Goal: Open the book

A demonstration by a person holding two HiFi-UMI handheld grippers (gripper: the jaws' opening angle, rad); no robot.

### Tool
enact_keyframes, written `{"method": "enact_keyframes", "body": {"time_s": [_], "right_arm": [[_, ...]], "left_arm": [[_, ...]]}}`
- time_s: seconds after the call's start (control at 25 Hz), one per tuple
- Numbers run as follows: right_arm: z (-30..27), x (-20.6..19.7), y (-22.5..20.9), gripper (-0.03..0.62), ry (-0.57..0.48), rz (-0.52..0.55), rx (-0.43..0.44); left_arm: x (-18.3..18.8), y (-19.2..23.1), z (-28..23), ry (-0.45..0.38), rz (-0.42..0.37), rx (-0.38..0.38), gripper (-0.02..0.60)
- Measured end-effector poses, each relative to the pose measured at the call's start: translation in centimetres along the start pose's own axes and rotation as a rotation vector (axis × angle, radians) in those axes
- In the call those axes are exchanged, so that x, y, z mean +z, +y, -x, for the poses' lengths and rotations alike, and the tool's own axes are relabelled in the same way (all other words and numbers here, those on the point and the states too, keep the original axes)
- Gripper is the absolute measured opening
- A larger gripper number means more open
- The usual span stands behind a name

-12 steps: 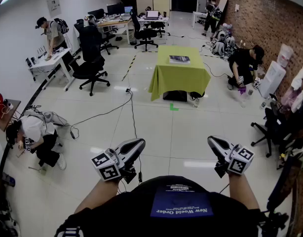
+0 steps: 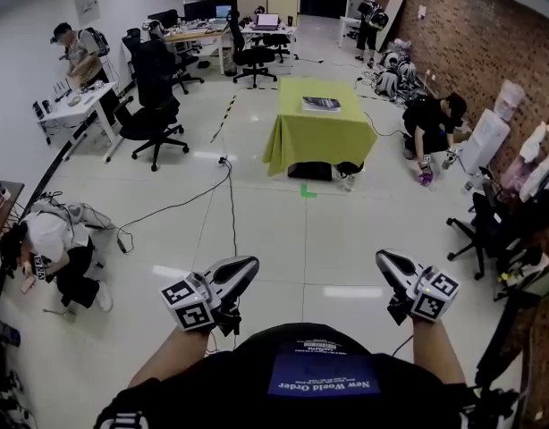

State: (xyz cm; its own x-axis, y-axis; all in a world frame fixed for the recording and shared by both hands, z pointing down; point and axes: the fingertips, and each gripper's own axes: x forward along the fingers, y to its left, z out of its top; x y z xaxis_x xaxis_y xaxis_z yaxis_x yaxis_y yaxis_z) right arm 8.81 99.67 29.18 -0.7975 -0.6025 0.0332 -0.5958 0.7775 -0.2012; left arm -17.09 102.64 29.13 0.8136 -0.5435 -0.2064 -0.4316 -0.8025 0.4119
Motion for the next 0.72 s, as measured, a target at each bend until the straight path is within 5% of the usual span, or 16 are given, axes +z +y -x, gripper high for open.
{"method": "enact_keyframes", "body": {"time_s": [0.28, 0.72], "right_arm": [[1.1, 0.4, -6.8, -0.012, -0.028, -0.019, -0.019], [2.4, 5.4, -23.7, -0.012, 0.0, 0.042, 0.093]], "left_arm": [[-0.7, 2.1, -6.5, 0.033, -0.004, -0.025, 0.006], [0.5, 4.1, -25.9, 0.01, -0.034, -0.015, 0.006]]}}
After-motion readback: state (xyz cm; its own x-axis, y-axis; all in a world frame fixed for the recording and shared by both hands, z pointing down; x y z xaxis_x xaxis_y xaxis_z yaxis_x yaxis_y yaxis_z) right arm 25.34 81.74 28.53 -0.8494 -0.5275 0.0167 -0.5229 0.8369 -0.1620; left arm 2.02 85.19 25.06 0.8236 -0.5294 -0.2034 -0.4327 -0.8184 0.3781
